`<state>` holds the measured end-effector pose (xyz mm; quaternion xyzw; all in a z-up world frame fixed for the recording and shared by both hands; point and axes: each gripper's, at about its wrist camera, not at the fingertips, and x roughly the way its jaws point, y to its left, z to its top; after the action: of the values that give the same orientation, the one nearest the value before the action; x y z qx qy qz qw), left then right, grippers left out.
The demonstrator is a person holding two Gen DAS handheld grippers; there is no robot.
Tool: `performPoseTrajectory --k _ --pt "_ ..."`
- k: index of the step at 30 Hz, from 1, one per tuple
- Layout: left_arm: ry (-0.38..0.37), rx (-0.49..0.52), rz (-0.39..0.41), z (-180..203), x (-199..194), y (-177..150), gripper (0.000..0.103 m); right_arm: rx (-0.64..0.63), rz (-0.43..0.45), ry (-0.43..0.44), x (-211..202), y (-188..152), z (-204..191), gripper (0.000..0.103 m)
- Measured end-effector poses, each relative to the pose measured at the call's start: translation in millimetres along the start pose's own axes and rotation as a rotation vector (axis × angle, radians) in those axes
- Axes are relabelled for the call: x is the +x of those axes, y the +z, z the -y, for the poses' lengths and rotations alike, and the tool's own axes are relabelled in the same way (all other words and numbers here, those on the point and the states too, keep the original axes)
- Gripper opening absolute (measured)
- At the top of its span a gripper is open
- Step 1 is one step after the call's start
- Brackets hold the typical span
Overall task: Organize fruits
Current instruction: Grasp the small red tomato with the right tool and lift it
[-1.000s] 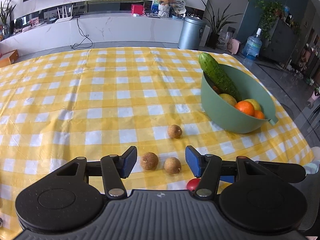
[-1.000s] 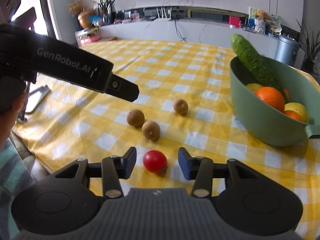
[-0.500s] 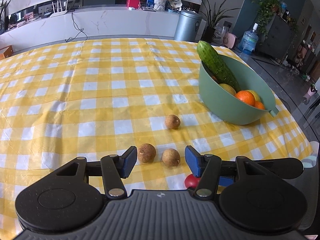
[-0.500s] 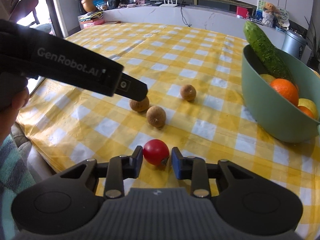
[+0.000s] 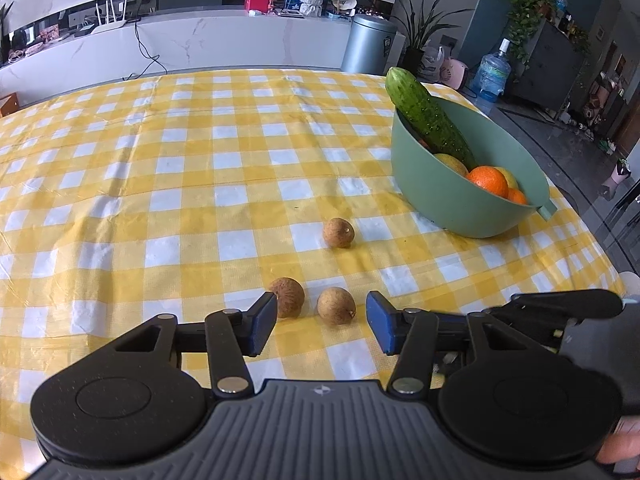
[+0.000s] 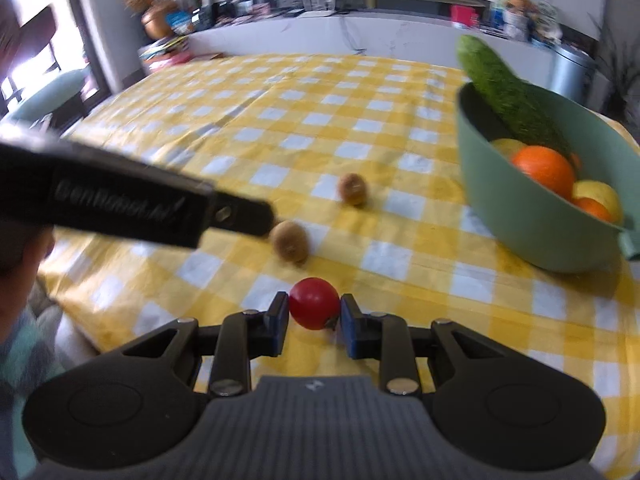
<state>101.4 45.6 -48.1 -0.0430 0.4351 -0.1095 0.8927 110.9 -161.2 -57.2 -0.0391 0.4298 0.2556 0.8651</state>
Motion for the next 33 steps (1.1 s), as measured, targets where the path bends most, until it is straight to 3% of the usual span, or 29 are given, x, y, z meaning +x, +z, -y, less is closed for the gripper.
performPoseTrajectory --k 17,24,30,33 --pt "0.028 0.104 -0.046 22.3 31.1 -3.8 0.044 0.309 0.077 -0.098 -10.3 3.5 48.5 0.024" --pt "0.052 0.121 -0.054 26.3 39.6 -2.1 0.043 0.313 0.072 -0.084 -5.0 4.2 49.7 0.024" --pt "0.076 0.137 -0.066 27.3 43.3 -2.8 0.03 0.321 0.068 -0.073 -3.0 4.7 51.2 0.024" --pt "0.074 0.129 -0.064 26.5 43.4 -2.5 0.03 0.316 0.068 -0.07 -2.7 4.8 50.8 0.024"
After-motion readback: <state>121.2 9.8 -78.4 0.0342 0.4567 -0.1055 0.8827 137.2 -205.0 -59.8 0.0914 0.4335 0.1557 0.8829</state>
